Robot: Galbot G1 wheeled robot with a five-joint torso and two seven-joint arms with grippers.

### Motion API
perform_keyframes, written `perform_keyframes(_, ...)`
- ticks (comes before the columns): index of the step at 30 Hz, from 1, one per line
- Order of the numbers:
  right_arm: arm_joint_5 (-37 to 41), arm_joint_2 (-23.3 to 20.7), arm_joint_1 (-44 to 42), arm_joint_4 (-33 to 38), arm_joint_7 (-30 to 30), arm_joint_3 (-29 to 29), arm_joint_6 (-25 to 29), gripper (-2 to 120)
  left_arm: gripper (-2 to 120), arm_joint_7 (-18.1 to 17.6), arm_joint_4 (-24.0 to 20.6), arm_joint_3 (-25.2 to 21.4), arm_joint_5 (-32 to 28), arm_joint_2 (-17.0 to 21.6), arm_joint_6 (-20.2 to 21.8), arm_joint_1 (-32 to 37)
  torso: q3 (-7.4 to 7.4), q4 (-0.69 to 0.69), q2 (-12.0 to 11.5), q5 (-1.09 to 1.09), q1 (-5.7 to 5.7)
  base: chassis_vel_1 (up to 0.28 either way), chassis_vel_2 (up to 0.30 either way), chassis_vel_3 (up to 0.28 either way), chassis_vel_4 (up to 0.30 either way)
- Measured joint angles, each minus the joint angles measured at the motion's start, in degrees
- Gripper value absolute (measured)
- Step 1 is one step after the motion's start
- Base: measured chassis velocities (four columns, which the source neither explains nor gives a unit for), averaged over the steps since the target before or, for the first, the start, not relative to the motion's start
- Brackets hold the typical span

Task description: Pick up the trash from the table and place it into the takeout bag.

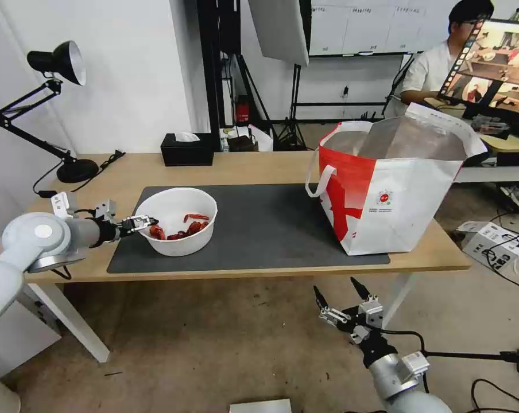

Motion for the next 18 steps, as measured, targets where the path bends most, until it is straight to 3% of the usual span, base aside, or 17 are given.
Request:
perform_keyframes(3,0.00,0.00,0.00,0.00,0.00,0.00,0.00,100,56,-0.18,0.08,0.43,0.06,-0.09,0.02,-0.38,0.00,0.00,0.00,0.00,0.00,0.000,0.000,0.000,0.000)
perform_keyframes(4,0.00,0.00,0.00,0.00,0.00,0.00,0.00,100,43,-0.39,0.18,0.75,0.12,-0.25,0.02,-0.73,0.00,0.00,0.00,0.00,0.00,0.000,0.000,0.000,0.000)
perform_keyframes(5,0.00,0.00,0.00,0.00,0.00,0.00,0.00,100,43,-0.39,0.18,0.75,0.12,-0.25,0.02,-0.73,0.00,0.00,0.00,0.00,0.00,0.000,0.000,0.000,0.000)
perform_keyframes(8,0.00,0.00,0.00,0.00,0.00,0.00,0.00,100,16,-1.07,-0.11,0.92,0.28,-0.26,-0.35,-0.68,0.00,0.00,0.00,0.00,0.00,0.000,0.000,0.000,0.000)
perform_keyframes(9,0.00,0.00,0.00,0.00,0.00,0.00,0.00,100,16,-1.07,-0.11,0.92,0.28,-0.26,-0.35,-0.68,0.00,0.00,0.00,0.00,0.00,0.000,0.000,0.000,0.000)
perform_keyframes(12,0.00,0.00,0.00,0.00,0.00,0.00,0.00,100,1,-1.14,-0.39,0.67,0.30,-0.29,-0.64,-0.27,0.00,0.00,0.00,0.00,0.00,0.000,0.000,0.000,0.000)
perform_keyframes(18,0.00,0.00,0.00,0.00,0.00,0.00,0.00,100,0,-0.77,-1.06,-0.63,0.40,-0.55,-1.61,1.44,0.00,0.00,0.00,0.00,0.00,0.000,0.000,0.000,0.000)
